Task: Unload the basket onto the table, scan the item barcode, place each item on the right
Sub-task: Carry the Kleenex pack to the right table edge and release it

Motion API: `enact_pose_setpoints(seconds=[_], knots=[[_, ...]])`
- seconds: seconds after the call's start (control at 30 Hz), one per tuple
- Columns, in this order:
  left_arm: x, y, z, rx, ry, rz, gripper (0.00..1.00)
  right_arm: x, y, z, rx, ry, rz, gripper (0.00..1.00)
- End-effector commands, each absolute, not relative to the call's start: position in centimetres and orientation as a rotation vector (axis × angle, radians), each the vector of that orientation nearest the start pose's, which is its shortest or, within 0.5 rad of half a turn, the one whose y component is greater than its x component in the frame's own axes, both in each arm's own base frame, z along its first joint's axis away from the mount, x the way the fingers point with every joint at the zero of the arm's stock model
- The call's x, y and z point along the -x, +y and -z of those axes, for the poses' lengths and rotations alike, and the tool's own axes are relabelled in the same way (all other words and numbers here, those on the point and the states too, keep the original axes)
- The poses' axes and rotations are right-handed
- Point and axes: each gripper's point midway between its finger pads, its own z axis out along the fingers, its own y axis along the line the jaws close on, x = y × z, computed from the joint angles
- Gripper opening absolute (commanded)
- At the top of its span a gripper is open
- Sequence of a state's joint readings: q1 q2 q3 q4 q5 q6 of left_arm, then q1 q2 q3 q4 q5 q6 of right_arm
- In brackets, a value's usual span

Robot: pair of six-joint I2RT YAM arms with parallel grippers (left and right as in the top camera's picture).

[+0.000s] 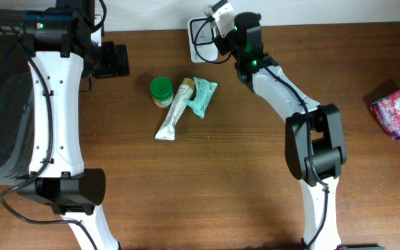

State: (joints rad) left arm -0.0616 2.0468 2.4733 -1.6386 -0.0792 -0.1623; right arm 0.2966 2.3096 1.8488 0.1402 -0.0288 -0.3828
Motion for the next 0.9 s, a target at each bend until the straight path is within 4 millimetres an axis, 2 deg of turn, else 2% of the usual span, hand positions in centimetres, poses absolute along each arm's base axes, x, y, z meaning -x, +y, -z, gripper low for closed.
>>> enact_pose_setpoints(seconds=[0.0, 0.1, 0.23, 0.27, 0.37, 0.53, 0.7, 0.87], knots=[[-42.5, -1.2, -27.2, 0.172, 2.778, -0.058, 0.99, -64.7, 21.7, -19.3, 0.798, 1.748, 0.079, 0.04], [-42.5, -1.2, -27.2, 0.172, 2.778, -0.058, 0.99, -63.8, 22.2, -17.1, 0.9, 1.801, 0.107, 0.04], [-42.5, -1.2, -27.2, 0.172, 2.778, -0.058, 0.99, -63.7, 23.6, -14.6, 0.935, 1.812, 0.1, 0.04], [-42.5, -1.2, -27.2, 0.172, 2.778, -0.058, 0.99, -63.6, 24.0, -14.1, 0.982, 1.796, 0.146, 0.04], [-42.5, -1.2, -27.2, 0.172, 2.778, -0.058, 0.99, -64.0, 23.8, -14.7, 0.969, 1.773, 0.2, 0.04], [-42.5, -1.2, -27.2, 0.172, 2.778, -0.058, 0.99, -63.9, 23.6, -14.1, 0.99, 1.784, 0.212, 0.04], [-42.5, -1.2, -27.2, 0.172, 2.778, -0.058, 0.99, -64.2, 20.8, -13.3, 1.135, 1.774, 0.496, 0.04], [-42.5, -1.2, -27.2, 0.172, 2.778, -0.058, 0.99, -64.3, 20.2, -13.1, 1.152, 1.778, 0.536, 0.04]])
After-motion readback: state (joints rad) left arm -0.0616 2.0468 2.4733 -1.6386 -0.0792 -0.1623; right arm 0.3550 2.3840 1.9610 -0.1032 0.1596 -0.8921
